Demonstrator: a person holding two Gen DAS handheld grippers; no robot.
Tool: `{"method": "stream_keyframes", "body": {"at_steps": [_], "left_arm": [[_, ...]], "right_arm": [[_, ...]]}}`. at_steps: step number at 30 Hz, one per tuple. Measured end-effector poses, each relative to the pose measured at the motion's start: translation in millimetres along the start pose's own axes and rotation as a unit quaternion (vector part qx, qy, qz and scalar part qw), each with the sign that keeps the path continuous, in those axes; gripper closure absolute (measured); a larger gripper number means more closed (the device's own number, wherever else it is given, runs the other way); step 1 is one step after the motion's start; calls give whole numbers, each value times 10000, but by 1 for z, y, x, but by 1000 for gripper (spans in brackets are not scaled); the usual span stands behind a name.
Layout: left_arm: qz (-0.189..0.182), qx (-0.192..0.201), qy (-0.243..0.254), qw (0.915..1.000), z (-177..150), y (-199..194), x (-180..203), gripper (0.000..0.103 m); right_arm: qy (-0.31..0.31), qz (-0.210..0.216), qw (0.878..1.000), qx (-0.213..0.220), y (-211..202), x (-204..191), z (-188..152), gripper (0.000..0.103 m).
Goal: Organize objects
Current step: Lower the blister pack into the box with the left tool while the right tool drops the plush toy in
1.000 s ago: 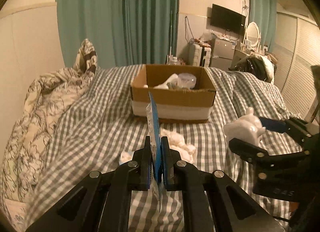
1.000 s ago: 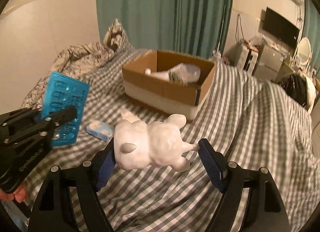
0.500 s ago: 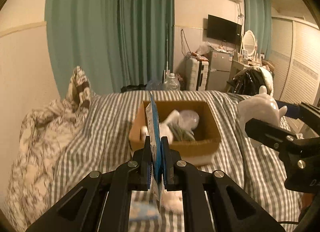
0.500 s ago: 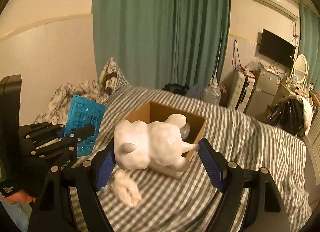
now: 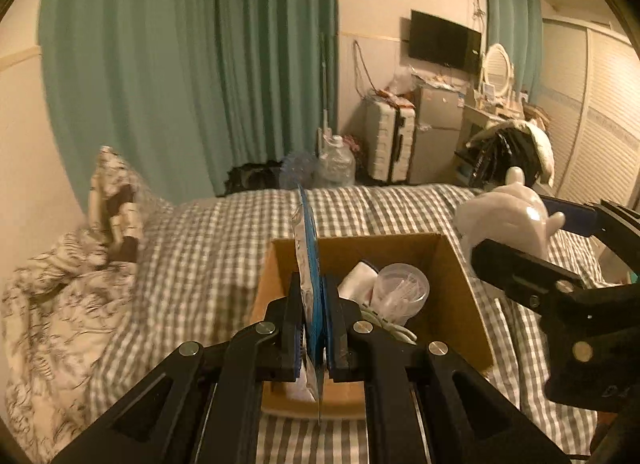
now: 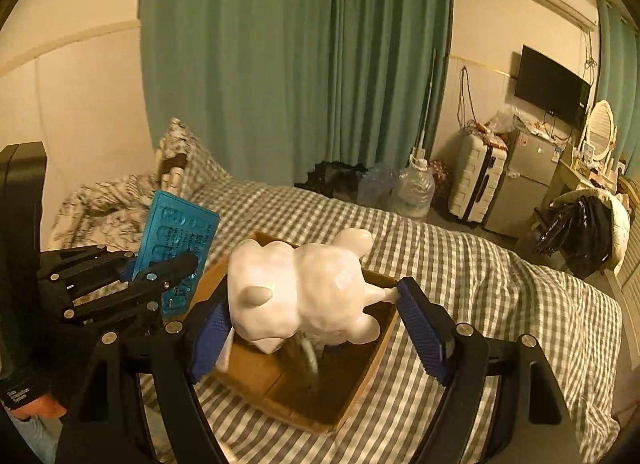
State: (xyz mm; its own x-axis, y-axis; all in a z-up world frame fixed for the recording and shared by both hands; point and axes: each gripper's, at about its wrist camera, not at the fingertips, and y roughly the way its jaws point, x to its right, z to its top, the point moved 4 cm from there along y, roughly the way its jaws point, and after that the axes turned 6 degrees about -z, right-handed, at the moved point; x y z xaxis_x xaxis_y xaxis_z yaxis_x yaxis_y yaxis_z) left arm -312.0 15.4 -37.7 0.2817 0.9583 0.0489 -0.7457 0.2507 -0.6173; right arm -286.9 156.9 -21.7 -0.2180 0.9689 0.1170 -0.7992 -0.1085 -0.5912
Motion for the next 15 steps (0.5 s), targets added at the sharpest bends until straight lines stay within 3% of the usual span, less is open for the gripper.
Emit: {"method": "stream_keyframes", "body": {"at_steps": [7, 12, 15], "left_arm": [[-200, -381, 24, 9991, -10, 60, -2, 95], [-305, -536, 23, 9981, -19, 81, -5, 94], [-362, -585, -2, 9976, -21, 83, -6, 90]], "right_arm": [[247, 27, 9988, -433, 63, 14, -17, 24], [554, 218, 9968, -531, 86, 25, -28, 23], [735, 185, 9962, -429, 83, 32, -27, 12]]}}
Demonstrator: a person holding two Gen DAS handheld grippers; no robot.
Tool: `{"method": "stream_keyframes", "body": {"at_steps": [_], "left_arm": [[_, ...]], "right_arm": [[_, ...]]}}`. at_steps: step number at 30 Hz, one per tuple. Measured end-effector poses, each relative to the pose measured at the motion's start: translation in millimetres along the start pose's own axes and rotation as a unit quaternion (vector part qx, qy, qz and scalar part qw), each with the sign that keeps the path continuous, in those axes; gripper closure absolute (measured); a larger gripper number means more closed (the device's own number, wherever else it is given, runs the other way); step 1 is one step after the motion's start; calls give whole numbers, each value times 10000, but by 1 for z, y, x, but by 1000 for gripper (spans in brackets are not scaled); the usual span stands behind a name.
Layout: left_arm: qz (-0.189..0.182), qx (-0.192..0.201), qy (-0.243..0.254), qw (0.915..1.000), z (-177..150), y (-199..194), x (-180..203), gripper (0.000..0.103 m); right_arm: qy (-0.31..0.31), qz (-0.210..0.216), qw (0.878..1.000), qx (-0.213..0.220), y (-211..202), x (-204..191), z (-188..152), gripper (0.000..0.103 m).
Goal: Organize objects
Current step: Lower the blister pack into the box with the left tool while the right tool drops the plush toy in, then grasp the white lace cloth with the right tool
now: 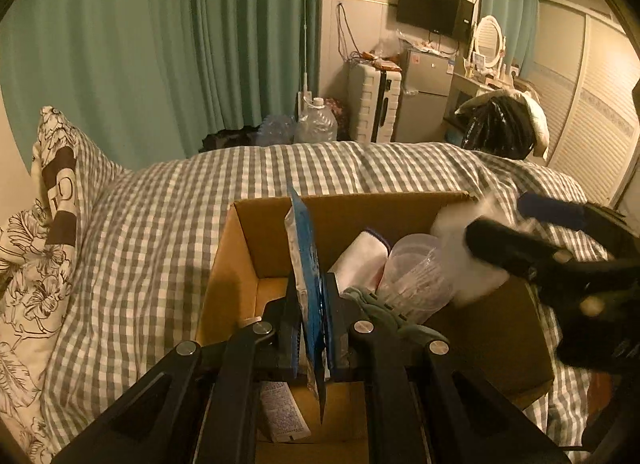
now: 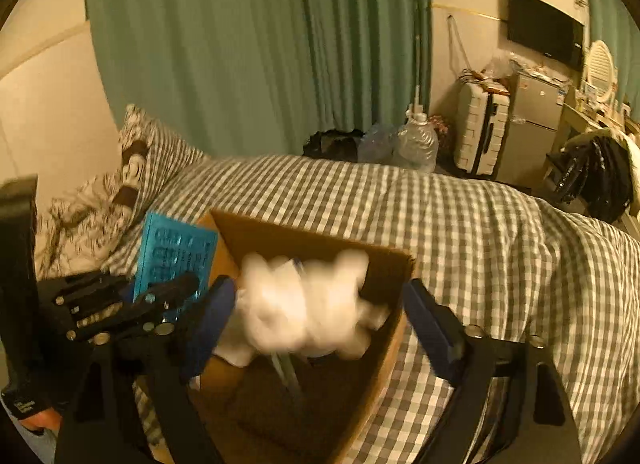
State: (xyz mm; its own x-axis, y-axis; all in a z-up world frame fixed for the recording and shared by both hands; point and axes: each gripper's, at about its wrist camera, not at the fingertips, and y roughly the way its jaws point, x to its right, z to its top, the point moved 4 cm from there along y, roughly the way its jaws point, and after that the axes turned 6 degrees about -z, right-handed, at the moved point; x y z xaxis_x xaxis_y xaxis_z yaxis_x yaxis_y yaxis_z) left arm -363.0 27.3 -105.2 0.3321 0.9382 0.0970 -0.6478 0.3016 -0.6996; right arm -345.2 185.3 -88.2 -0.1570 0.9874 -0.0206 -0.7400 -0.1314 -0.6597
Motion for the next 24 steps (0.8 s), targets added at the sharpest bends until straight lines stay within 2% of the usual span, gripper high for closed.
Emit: {"method": "stream_keyframes", "body": {"at_steps": [1, 2, 3, 5, 8, 14, 20, 24], "left_arm": [[18, -7, -2, 10000, -1, -2, 0, 87], [48, -10, 6, 10000, -1, -5, -1, 77], [102, 9, 24, 9999, -1, -10, -1, 56], [266, 162, 37, 9995, 1, -23, -3, 31], [384, 331, 29, 9987, 4, -49, -5, 27], [675, 598, 36, 9959, 3, -103, -8, 10], [872, 718, 13, 9936, -12, -145, -11, 7], [932, 788, -50, 9925, -30, -166, -14, 4]], "right_arm": [[37, -27, 10000, 67, -5, 2, 2, 11], [59, -42, 9999, 124, -10, 3, 3, 10], [78, -53, 9998, 186, -17, 4, 6, 9], [85, -95, 9995, 293, -33, 4, 10, 8], [39, -152, 9990, 428, -58, 0, 14, 8], [-281, -315, 9968, 682, -116, -17, 12, 7], [-568, -477, 9934, 876, -167, -29, -7, 7], [-582, -403, 9927, 976, -193, -35, -18, 7]]}}
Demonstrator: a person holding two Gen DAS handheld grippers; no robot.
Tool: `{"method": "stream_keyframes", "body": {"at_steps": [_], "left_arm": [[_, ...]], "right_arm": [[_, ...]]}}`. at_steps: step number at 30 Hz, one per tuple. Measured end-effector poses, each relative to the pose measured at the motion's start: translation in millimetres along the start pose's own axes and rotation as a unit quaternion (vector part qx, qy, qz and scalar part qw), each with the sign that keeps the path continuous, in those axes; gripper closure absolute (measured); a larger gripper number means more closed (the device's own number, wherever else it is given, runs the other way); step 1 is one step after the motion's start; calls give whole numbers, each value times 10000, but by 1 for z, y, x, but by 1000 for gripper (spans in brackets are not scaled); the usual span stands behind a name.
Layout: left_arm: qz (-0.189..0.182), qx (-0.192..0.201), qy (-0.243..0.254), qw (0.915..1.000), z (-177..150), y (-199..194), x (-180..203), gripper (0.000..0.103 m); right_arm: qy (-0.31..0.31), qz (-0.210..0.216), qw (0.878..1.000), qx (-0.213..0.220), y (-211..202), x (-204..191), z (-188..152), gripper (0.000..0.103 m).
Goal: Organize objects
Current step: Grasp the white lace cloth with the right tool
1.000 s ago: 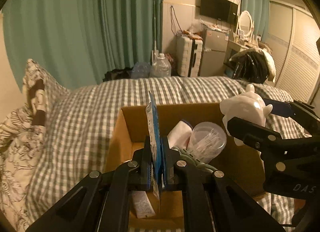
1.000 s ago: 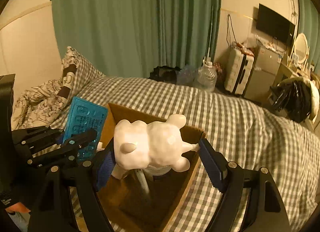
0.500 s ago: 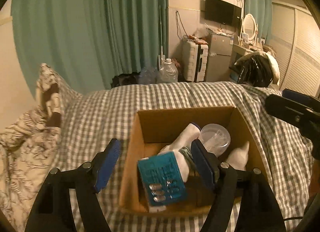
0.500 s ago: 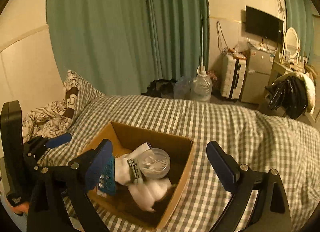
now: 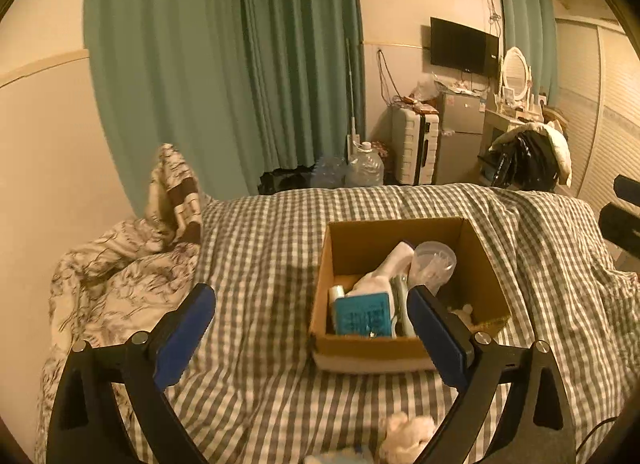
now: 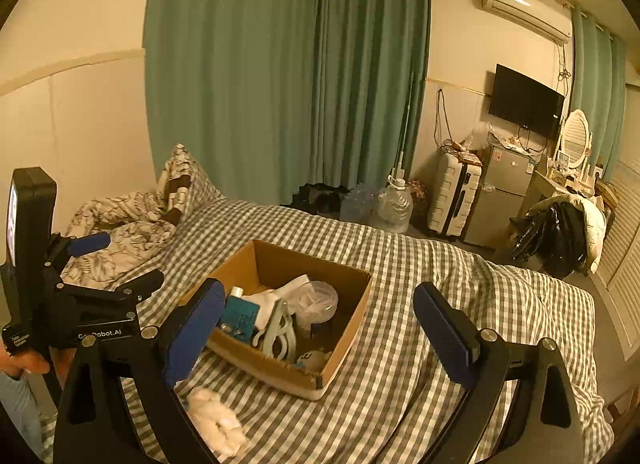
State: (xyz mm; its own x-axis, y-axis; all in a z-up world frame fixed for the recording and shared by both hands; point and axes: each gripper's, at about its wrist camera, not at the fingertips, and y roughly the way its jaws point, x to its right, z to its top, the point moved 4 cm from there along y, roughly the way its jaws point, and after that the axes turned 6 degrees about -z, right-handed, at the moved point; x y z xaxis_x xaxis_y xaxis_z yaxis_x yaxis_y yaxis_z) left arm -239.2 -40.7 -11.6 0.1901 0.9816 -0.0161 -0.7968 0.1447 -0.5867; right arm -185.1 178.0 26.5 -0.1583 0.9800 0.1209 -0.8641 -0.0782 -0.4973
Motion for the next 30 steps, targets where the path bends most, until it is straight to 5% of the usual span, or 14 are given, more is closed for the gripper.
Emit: {"method": "stream_keyframes", "body": {"at_steps": [10, 15, 22, 25, 30], "left_arm": [[445, -92, -406, 9981, -65, -26, -20, 1], [608, -551, -898, 9926, -113, -14, -30, 1], [701, -1235, -985, 9850, -165, 16, -36, 1], [636, -1363, -1049, 9830, -172, 23, -36, 1], [437, -1638, -980, 9806, -180, 35, -27, 1]], "right_arm": [[-147, 300, 9987, -386, 2, -31, -59, 7], [-365, 461, 9923, -1093, 47, -59, -111, 7], [-704, 878, 9730, -2016, 96, -99, -179, 8], [-783, 1024, 9635, -2345, 112, -110, -199, 19], [-932, 1120, 9570, -2510, 116, -117, -210, 65]]}}
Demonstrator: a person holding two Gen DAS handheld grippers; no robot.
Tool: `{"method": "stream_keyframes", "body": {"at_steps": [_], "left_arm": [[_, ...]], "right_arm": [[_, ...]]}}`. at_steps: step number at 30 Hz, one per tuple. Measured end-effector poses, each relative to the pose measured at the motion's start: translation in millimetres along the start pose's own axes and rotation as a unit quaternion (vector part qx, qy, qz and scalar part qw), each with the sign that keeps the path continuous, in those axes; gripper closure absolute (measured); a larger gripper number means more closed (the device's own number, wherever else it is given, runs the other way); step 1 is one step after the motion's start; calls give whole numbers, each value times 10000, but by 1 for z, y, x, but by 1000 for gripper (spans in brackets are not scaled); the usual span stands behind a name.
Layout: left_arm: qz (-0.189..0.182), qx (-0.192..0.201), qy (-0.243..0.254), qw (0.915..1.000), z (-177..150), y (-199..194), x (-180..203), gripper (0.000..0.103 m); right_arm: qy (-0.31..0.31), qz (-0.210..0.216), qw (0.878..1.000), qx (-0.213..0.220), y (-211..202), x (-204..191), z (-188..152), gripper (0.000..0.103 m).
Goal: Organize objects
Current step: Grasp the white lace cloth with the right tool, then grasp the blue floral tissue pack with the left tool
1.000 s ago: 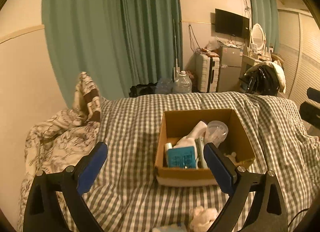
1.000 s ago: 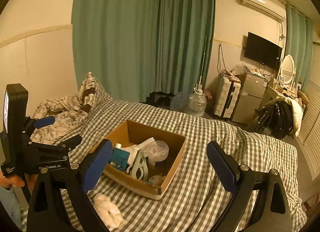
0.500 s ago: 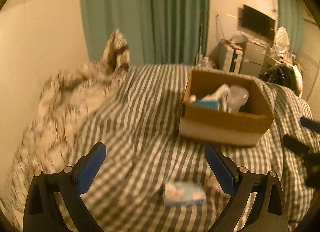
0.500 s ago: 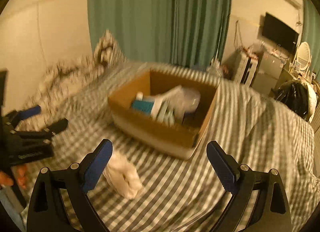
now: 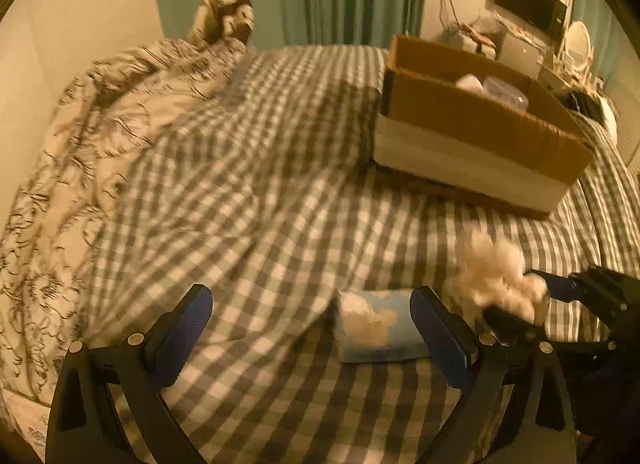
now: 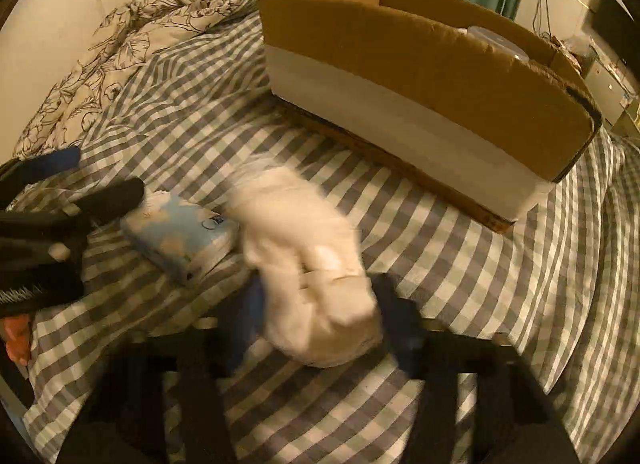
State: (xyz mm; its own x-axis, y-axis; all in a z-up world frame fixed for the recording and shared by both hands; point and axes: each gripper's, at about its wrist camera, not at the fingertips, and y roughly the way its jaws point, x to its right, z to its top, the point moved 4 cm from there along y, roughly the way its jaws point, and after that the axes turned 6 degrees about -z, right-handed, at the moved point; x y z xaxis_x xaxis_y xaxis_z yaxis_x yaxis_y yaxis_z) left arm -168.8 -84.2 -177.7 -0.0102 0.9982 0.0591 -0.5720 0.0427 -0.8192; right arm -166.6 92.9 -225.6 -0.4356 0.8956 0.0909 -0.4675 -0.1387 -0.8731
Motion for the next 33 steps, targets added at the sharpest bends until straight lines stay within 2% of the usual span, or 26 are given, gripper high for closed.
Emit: {"method": "stream_keyframes", "body": {"at_steps": [1, 2, 4, 10, 15, 16, 20, 33], "left_arm": [[-26, -46, 33, 10000, -1, 2, 3, 1], [-70, -82, 83, 9999, -2, 4, 6, 1], [-241, -156, 178, 9994, -5, 7, 15, 1], [-607, -495, 401, 9961, -11, 28, 41, 1], [-593, -755, 380, 9947, -13, 46, 45, 4], [-606, -754, 379, 9946, -13, 46, 45, 5], [-620, -727, 373, 9947, -13, 44, 45, 26], [-826, -223, 316, 9958, -19, -8, 55, 27]], "right_arm": [[4, -17, 10000, 33, -4, 2, 1, 74], [31, -55, 9999, 78, -8, 5, 2, 78], [109, -180, 9997, 155, -14, 14, 2, 81], [394, -283, 9984, 305, -27, 39, 2, 82], [486, -317, 9975, 401, -35, 45, 2, 82], [485, -325, 9974, 425, -37, 45, 2, 82], [528, -328, 9966, 547, -47, 43, 3, 82], [987, -252, 9911, 863, -93, 42, -23, 82]]}}
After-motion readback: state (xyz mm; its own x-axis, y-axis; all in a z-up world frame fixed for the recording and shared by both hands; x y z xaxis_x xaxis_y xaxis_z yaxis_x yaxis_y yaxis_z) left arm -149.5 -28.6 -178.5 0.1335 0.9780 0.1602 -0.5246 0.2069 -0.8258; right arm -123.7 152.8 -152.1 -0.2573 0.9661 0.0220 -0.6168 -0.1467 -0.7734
